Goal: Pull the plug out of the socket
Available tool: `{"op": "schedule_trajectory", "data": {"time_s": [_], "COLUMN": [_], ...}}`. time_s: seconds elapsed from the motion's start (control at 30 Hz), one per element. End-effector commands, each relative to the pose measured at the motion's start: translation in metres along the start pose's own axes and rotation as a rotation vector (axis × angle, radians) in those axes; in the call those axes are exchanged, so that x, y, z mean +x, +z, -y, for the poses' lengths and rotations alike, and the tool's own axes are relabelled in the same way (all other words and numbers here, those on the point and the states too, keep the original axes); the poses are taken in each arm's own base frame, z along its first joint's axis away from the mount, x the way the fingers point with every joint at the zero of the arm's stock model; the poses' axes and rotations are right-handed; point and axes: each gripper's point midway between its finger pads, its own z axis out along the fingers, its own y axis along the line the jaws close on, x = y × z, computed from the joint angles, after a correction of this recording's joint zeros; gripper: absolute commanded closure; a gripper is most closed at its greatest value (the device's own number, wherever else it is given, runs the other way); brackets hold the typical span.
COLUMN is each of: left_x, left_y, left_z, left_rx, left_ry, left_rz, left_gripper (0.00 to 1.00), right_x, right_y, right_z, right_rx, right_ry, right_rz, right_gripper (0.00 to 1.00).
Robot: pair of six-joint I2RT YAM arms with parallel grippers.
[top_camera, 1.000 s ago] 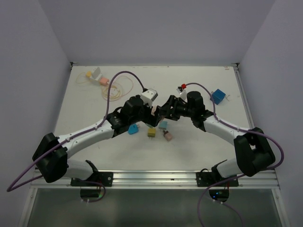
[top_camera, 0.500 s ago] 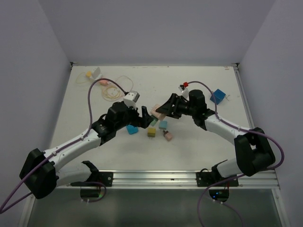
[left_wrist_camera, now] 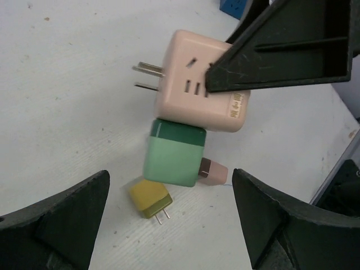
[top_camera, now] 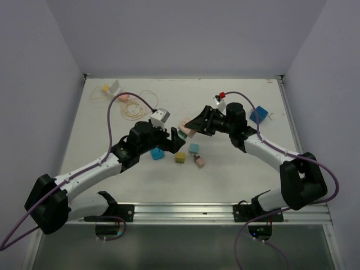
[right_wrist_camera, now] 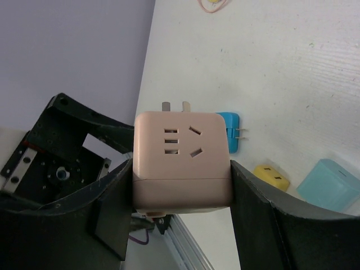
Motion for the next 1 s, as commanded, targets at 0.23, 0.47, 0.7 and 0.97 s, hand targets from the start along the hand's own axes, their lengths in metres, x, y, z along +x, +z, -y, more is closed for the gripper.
{"op": "schedule_trajectory", "data": {"time_s": [0.23, 0.47, 0.7, 0.97], "left_x": [-0.016, -0.004, -0.01, -0.017], "left_y": [0.025, 0.04, 0.04, 0.043], "left_z": [0.018, 0.017, 0.021, 0.024], "left_rx": [-0.071, -0.077, -0.073, -0.071], "left_ry": [0.313, 0.369, 0.366, 0.35], "left_rz": [0.059, 0.016, 0.04, 0.065], "left_gripper": [0.12, 0.23, 0.33, 0.3], "right_x": [-0.02, -0.019, -0.019, -0.017], "right_y": [-0.012, -0.014, -0.014, -0.012], "right_z": [-0.038, -0.042, -0.042, -0.038], "right_rx": [-0.077, -0.088, -0.087, -0.082], "right_ry": [-0.038, -0.033, -0.038, -0.034], "right_rz": [0.044, 0.044, 0.042, 0.034], "right_gripper": [1.0, 1.0, 1.0, 1.0]}}
